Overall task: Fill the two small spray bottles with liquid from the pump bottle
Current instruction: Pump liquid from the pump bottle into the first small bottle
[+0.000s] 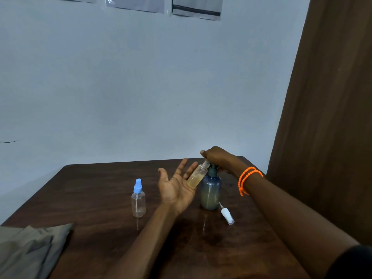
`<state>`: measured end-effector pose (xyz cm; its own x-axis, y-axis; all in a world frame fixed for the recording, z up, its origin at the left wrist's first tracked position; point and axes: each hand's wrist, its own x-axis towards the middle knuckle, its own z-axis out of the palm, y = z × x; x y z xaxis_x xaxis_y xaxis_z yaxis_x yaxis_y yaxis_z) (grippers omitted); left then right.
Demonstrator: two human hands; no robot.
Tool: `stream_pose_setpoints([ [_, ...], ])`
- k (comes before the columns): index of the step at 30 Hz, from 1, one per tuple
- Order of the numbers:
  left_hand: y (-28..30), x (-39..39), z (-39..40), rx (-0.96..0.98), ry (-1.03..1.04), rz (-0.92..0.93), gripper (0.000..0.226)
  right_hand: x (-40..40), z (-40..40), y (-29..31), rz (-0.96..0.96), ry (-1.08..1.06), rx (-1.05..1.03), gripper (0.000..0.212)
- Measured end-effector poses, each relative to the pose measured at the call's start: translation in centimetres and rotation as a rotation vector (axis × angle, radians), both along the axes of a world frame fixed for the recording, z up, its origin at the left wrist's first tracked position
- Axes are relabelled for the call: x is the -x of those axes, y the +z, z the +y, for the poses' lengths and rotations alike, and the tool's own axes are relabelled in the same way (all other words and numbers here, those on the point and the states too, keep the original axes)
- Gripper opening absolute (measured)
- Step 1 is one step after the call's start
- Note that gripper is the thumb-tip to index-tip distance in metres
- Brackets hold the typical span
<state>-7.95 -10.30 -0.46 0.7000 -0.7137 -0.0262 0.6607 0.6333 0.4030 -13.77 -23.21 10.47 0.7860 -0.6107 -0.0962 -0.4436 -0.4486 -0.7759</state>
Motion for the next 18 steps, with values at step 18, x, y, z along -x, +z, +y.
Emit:
stream_pose_setpoints([
  [18, 0.2, -0.2, 0.2, 0.011, 0.006, 0.005, 0.092, -0.3, 0.1, -0.5, -0.025, -0.027, -0.023, 0.028],
])
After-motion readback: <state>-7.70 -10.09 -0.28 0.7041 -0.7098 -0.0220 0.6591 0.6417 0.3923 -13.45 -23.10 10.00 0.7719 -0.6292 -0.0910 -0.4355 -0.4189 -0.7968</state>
